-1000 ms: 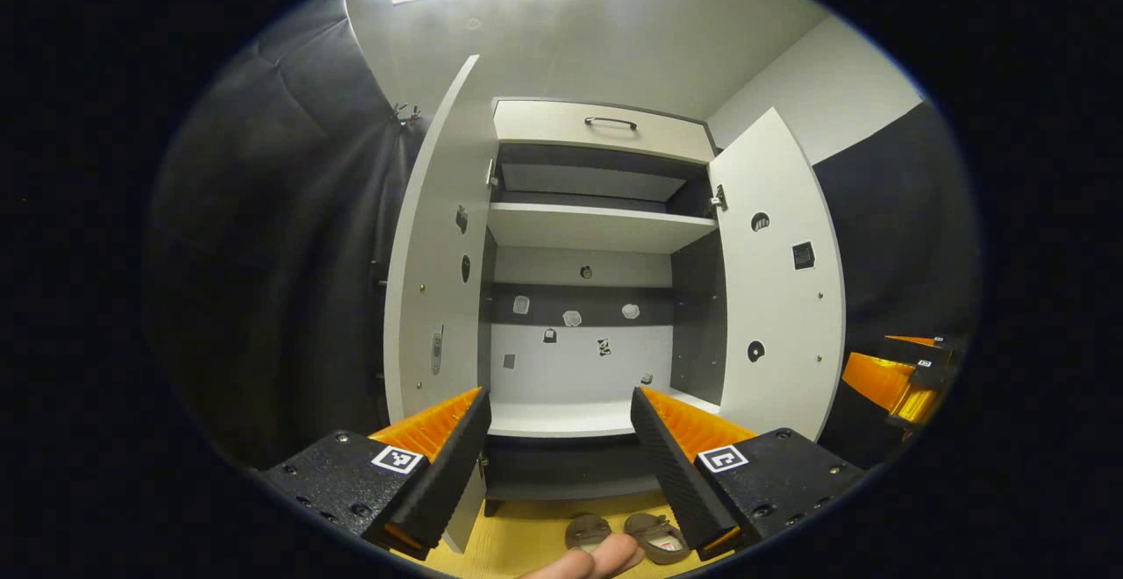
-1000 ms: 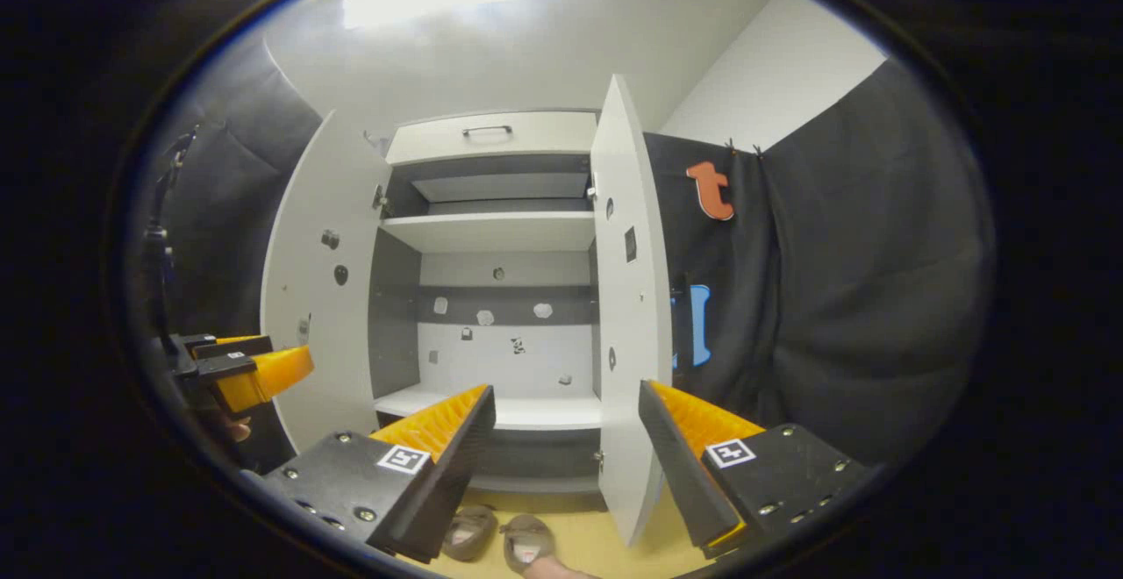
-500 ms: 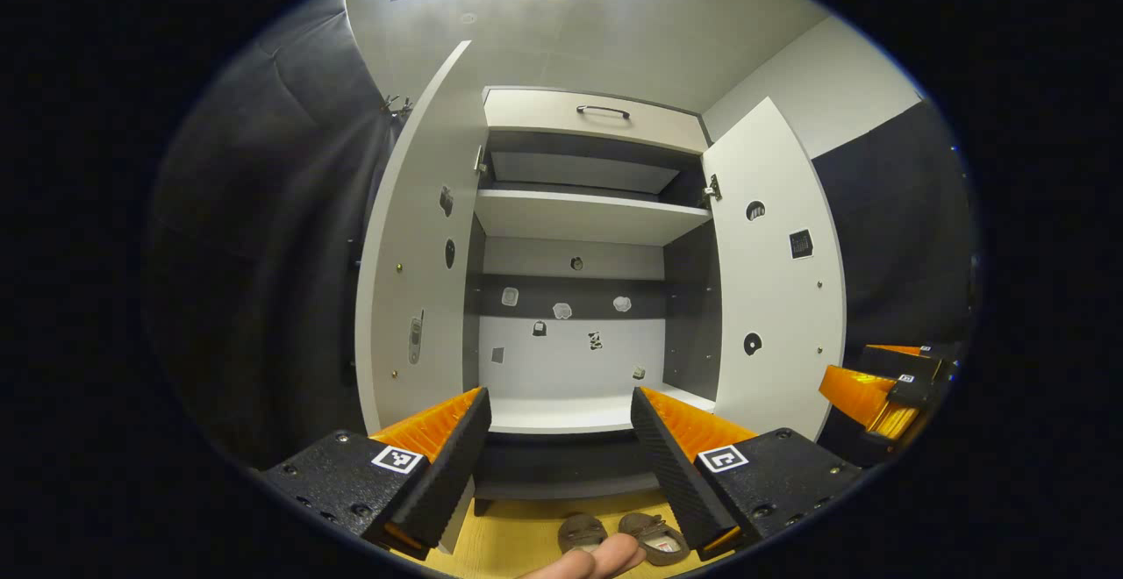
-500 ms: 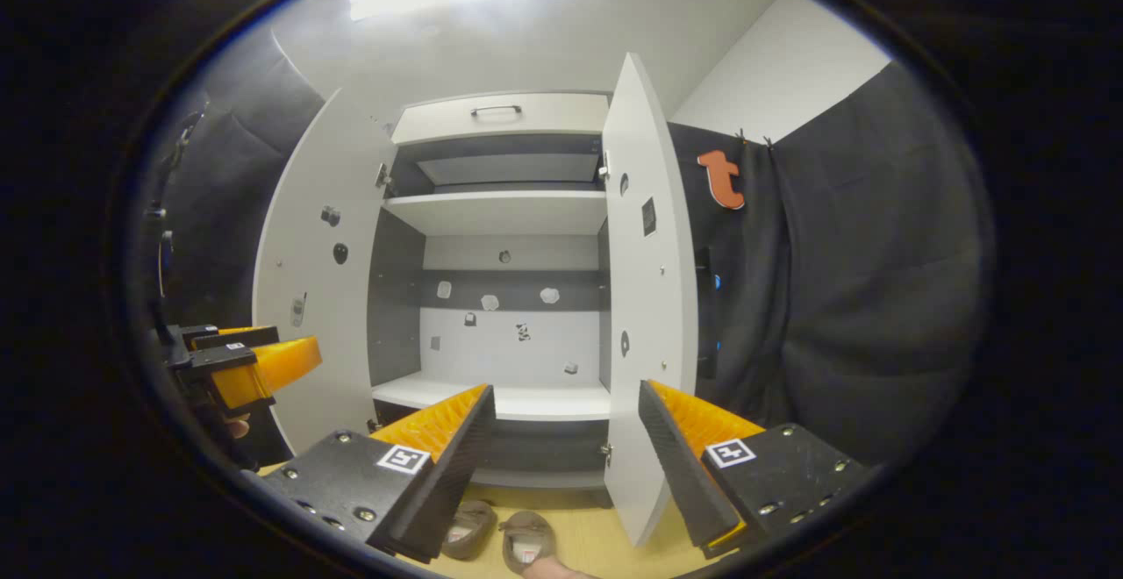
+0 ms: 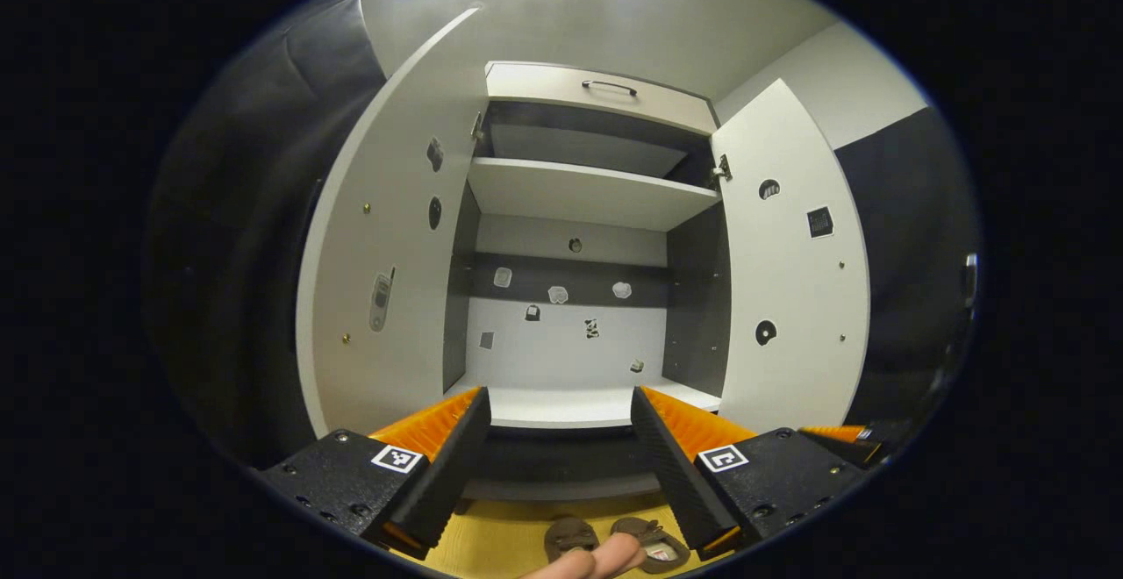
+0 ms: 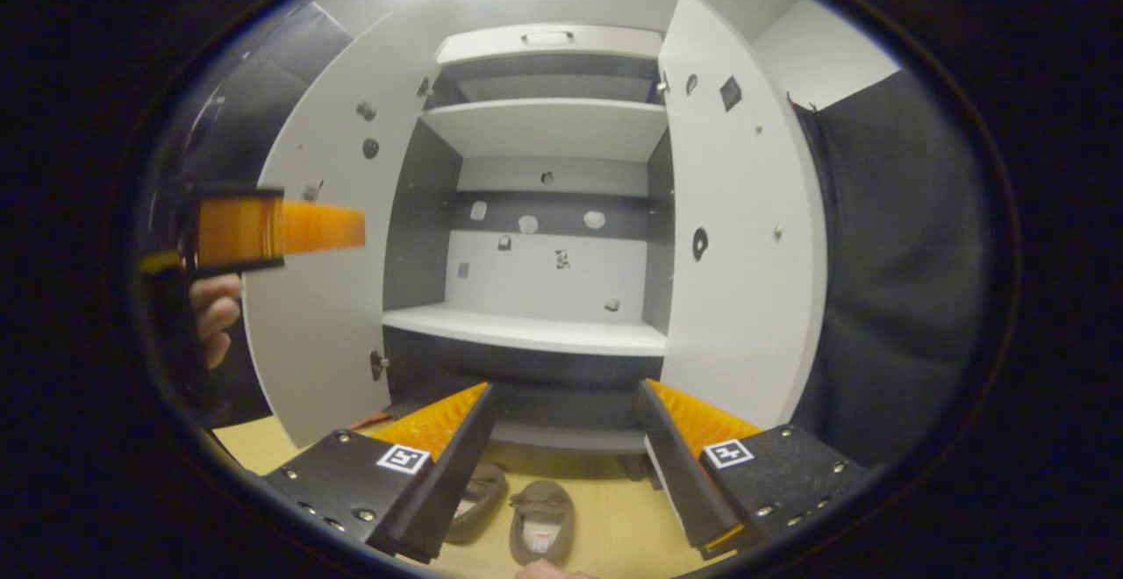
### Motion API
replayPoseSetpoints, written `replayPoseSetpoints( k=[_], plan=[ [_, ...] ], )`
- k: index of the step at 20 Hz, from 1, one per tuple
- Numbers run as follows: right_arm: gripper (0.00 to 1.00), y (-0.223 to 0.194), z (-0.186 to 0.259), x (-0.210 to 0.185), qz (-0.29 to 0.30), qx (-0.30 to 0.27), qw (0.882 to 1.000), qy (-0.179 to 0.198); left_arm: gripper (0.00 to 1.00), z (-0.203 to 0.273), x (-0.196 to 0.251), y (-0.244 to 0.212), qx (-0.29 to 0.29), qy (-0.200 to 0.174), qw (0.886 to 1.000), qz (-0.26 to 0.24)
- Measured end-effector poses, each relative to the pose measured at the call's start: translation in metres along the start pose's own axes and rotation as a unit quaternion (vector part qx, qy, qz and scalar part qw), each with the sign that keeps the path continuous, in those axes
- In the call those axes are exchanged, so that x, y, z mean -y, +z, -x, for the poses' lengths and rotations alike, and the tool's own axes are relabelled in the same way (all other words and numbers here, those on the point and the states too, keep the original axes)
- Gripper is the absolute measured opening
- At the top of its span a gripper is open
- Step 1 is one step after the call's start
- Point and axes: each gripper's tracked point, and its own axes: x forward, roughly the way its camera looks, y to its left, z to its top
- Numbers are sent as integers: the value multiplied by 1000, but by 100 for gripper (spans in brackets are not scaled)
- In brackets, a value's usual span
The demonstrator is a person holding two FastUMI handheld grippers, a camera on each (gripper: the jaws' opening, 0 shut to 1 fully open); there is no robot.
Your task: Grab one shoe with the right hand and put it into the shoe cabinet, grab the other shoe with the left hand and put it into the shoe cabinet; then close the right door with the right hand and the left door with the left hand.
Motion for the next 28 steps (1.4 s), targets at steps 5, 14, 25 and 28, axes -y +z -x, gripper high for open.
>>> replayPoseSetpoints(
  k=[5, 14, 25, 28],
  plan=[
    [98, -131, -22, -31, -4, -130, 991, 29, 98, -20, -14, -23, 3, 7, 1000, -3],
    [83, -270, -45, -54, -45, -291, 955, 38, 98, -45, -26, -33, -3, 2, 1000, -20],
    [6, -294, -69, -53, -29, -291, 955, 42, 98, -65, -28, -42, -5, 8, 1000, -8],
    [2, -291, -69, -53, -41, -288, 955, 57, 98, -71, -26, -47, -12, 3, 1000, -9]
  ],
)
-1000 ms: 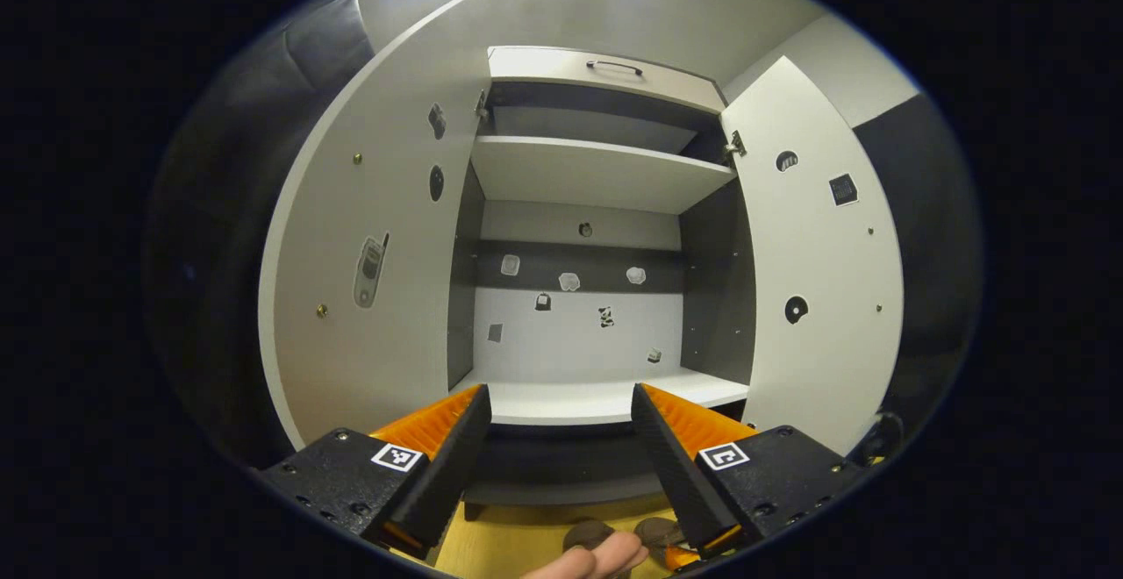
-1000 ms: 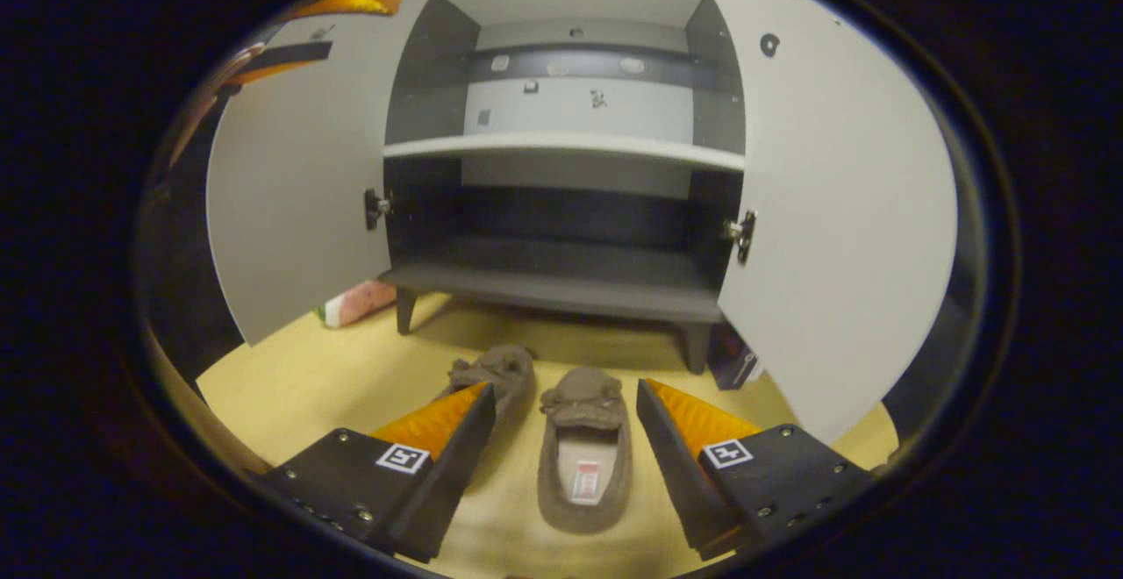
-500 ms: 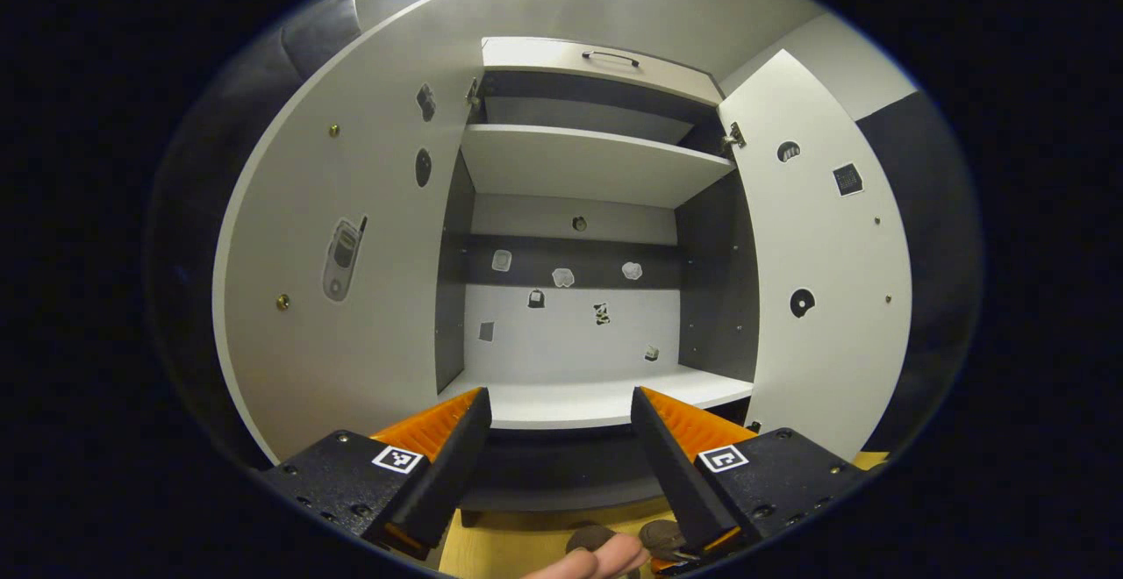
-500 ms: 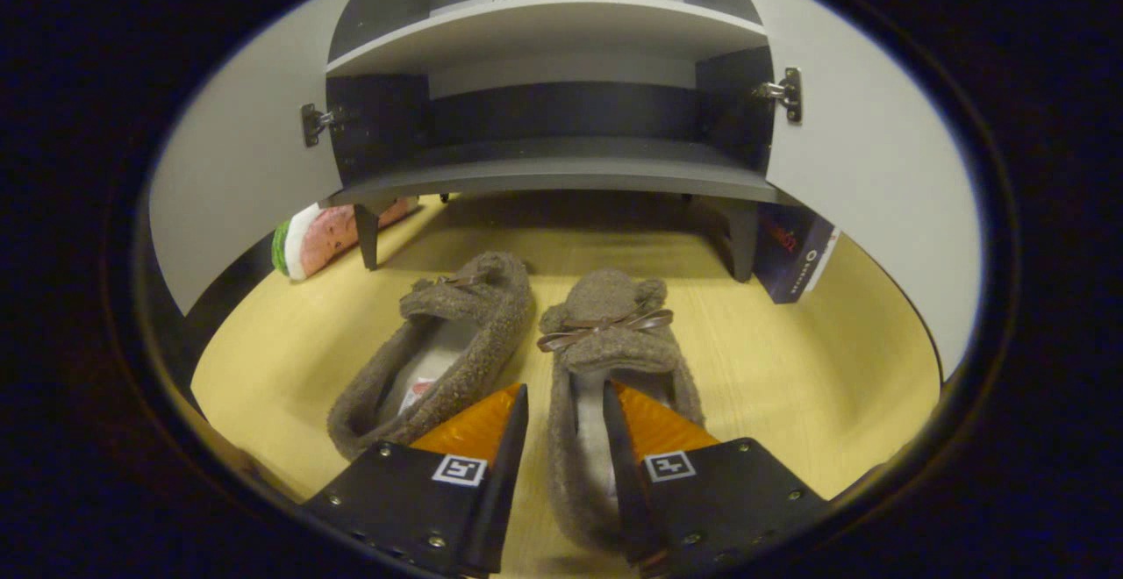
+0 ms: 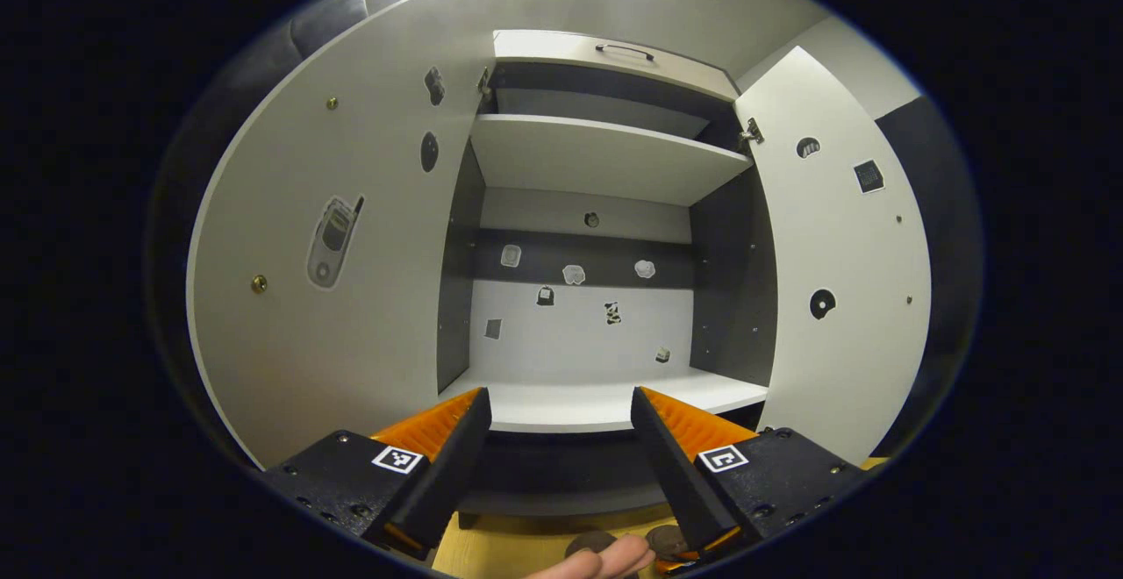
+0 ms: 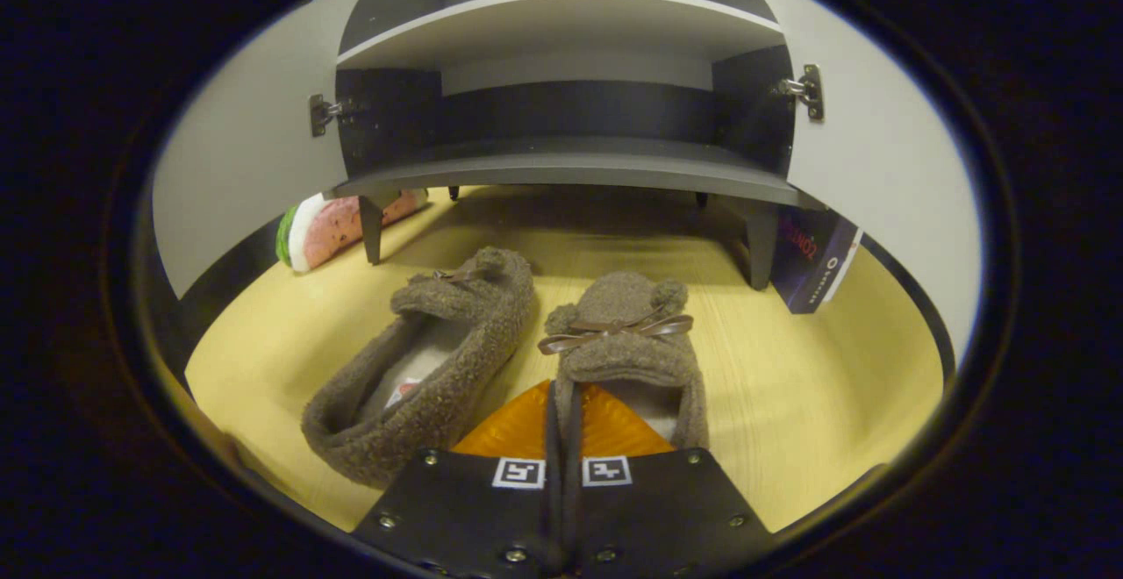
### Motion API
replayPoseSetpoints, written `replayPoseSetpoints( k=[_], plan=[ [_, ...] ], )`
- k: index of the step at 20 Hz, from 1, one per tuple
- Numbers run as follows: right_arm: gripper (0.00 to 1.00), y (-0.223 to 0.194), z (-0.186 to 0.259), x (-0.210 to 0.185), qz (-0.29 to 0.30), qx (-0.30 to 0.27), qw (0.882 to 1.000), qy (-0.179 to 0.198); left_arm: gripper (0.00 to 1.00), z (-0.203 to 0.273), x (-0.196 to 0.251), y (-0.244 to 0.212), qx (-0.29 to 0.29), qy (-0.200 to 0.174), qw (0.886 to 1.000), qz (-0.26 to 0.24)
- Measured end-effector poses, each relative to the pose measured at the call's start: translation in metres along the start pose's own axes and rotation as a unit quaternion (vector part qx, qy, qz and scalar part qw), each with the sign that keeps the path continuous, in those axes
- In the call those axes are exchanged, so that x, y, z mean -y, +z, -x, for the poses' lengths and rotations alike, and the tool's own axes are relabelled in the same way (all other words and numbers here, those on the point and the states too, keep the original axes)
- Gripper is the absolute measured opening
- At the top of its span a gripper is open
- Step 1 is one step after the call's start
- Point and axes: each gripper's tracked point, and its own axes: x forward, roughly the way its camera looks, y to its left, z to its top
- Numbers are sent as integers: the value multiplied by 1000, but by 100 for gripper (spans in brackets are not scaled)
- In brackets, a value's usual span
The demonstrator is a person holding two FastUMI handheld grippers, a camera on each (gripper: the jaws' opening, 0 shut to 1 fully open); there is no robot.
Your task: Grab one shoe with the right hand and put it into the shoe cabinet, grab the other shoe with the left hand and put it into the shoe cabinet; then close the right door with the right hand and the left door with the left hand.
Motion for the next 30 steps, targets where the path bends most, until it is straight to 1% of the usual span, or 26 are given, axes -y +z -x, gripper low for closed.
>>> replayPoseSetpoints(
  k=[2, 6, 9, 12, 17, 20, 24, 28, 30],
  plan=[
    [1, 0, 5, -3, -11, 2, 1000, 17, 98, -3, 2, -6, -9, -9, 1000, -5],
    [2, 16, 27, 4, -7, 20, 1000, 19, 98, -7, 6, -12, -18, -19, 1000, -12],
    [1, 37, 51, 0, -16, 38, 998, 41, 98, -10, 4, -16, -23, -17, 999, -17],
    [1, 69, 77, 2, -6, 69, 997, 43, 98, -14, -2, -18, -24, -10, 999, -24],
    [1, 138, 127, -1, 8, 132, 990, 50, 98, -19, -12, -21, -30, 0, 999, -18],
    [1, 185, 156, -3, 20, 169, 984, 44, 98, -21, -18, -21, -34, 4, 999, -17],
    [1, 248, 190, -11, 29, 204, 978, 43, 98, -21, -24, -22, -36, 5, 999, -17],
    [1, 319, 209, -18, 53, 237, 970, 30, 98, -22, -29, -21, -39, 6, 999, -11],
    [1, 350, 208, -21, 61, 243, 968, 21, 98, -22, -34, -20, -38, 10, 999, -6]
  ],
)
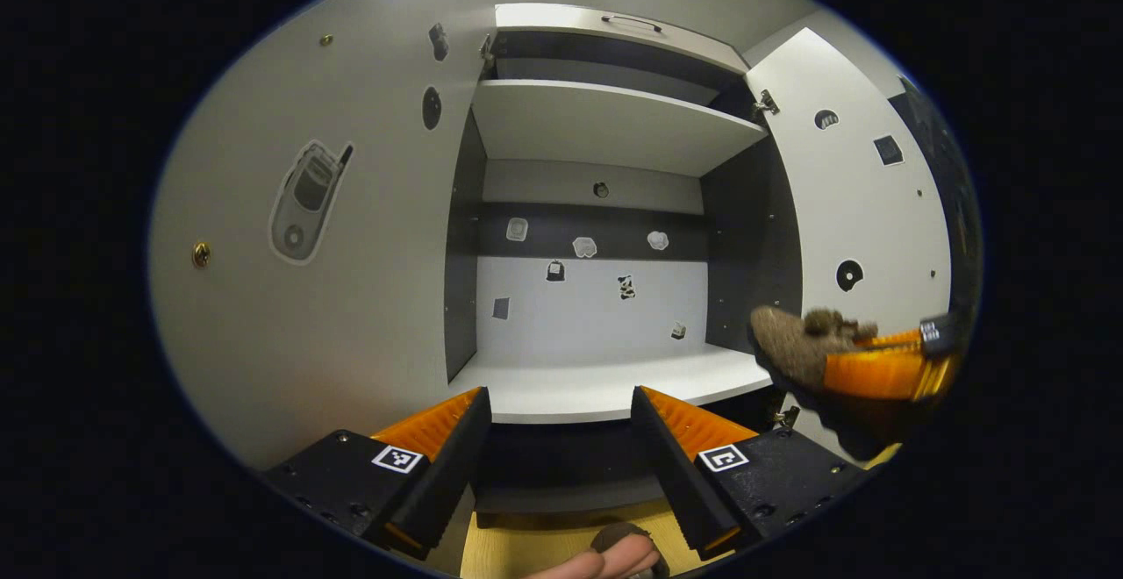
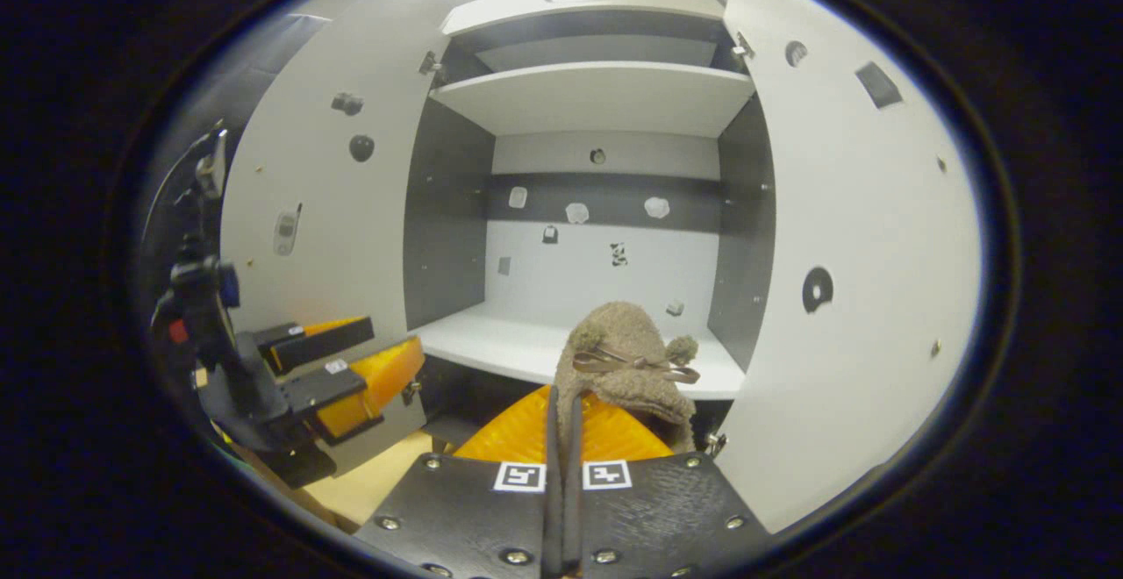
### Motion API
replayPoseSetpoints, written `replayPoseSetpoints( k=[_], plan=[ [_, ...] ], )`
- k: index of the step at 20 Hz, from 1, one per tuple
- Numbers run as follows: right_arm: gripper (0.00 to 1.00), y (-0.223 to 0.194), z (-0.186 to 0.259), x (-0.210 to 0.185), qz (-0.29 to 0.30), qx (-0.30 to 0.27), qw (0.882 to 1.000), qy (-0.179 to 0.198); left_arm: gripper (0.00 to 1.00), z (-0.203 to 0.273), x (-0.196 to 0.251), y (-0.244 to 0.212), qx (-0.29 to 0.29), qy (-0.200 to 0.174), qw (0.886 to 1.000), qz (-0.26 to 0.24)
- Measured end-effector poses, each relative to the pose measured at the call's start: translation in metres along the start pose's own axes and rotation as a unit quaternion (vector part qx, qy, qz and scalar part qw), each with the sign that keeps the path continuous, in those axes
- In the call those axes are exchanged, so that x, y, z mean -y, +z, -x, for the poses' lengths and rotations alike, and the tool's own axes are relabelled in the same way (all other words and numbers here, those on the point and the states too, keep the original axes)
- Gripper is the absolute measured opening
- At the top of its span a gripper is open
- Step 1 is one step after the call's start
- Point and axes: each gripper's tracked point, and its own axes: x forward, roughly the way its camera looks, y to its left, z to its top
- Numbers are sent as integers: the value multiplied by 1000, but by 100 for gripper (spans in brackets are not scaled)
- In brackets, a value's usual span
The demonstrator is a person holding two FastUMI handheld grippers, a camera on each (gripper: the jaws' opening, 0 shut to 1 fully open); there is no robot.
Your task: Grab one shoe with the right hand and put it into the shoe cabinet, grab the other shoe with the left hand and put it into the shoe cabinet; then close the right door with the right hand and the left door with the left hand.
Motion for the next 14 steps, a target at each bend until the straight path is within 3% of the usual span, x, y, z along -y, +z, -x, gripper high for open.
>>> replayPoseSetpoints(
  k=[7, 14],
  plan=[
    [1, 46, -73, 10, 20, -20, 999, -23, 96, 9, 2, 5, 6, -11, 1000, 3],
    [2, 28, -166, 47, 24, -76, 995, -63, 97, 13, 3, 9, 11, -17, 1000, 0]
  ],
)
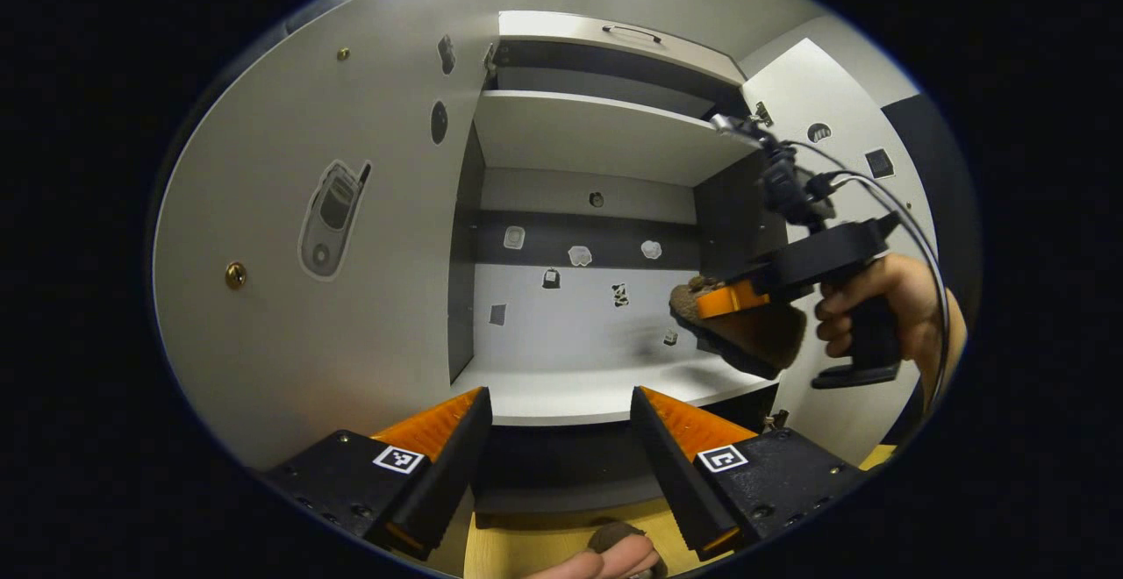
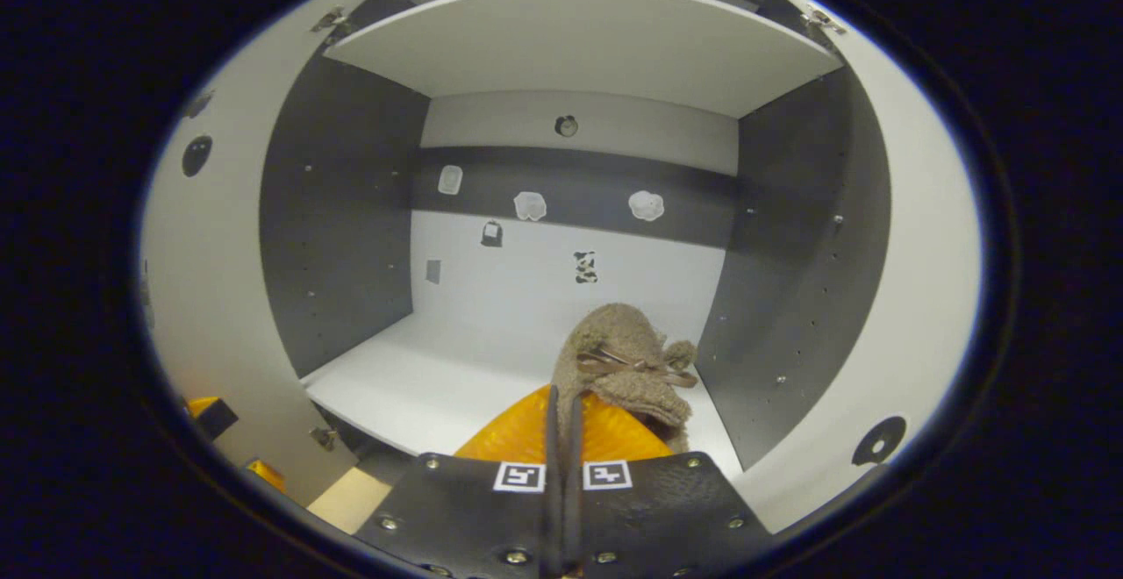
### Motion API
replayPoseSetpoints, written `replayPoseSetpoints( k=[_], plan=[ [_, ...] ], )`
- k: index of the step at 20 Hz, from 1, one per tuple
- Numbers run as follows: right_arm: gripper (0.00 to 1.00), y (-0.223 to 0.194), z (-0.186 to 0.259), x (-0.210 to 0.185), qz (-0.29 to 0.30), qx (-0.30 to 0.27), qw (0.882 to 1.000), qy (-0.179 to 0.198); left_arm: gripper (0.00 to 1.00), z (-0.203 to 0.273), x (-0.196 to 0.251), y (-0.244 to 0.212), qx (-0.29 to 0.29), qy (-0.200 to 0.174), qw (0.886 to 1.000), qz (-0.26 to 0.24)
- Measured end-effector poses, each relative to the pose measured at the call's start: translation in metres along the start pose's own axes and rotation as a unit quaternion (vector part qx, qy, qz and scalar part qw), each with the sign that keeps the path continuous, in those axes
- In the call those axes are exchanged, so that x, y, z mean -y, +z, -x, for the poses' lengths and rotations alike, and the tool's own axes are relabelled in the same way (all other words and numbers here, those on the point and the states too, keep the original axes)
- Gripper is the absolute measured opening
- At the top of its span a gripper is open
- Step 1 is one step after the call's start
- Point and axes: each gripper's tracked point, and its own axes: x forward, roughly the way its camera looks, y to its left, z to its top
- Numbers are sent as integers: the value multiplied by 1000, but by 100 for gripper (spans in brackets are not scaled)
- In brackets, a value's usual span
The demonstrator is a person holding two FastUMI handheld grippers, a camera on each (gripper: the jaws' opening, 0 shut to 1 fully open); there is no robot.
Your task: Grab one shoe with the right hand and put it into the shoe cabinet, grab the other shoe with the left hand and put it into the shoe cabinet; then close the right door with the right hand and the left door with the left hand.
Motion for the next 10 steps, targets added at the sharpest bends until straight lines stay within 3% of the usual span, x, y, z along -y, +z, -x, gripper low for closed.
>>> replayPoseSetpoints(
  k=[10],
  plan=[
    [3, -29, -80, 16, 91, -38, 994, -39, 97, -6, -1, 0, 1, 4, 1000, 2]
  ],
)
